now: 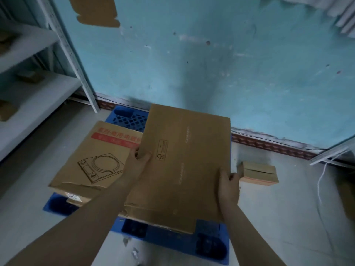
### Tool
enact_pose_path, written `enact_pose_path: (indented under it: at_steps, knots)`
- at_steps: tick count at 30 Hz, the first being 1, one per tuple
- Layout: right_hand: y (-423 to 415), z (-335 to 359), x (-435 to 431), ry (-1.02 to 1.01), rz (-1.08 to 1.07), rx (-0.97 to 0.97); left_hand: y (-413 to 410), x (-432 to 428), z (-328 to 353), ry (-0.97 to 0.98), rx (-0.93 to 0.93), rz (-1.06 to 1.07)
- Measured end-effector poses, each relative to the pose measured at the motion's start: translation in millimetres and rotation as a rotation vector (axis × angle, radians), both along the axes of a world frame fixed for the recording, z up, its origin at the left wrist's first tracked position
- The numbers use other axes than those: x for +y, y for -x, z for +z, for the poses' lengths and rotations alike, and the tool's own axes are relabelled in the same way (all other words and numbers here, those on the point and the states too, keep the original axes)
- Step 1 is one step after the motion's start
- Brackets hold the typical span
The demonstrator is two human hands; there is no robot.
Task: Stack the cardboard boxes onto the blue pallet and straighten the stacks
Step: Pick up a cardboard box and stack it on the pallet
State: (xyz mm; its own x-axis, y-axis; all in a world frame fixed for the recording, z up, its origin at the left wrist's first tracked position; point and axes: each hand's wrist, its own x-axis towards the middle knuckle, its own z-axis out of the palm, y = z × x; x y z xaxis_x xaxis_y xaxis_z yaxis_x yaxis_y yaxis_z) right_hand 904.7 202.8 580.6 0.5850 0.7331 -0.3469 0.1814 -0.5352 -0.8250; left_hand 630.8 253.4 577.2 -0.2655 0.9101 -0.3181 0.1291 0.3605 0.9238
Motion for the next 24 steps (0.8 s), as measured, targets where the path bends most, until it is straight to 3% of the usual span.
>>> enact_pose_path:
  at_steps: [15, 24]
  knots:
    - [45.9, -231.9, 24.3, 0.206, 0.012, -0.001, 41.2, 34.8, -239.9, 0.253, 0.245, -0.072]
    - [49.3, -288.5, 32.0, 0.247, -0.040, -0.097, 32.0, 44.5, -296.3, 0.233, 0.342, -0.044]
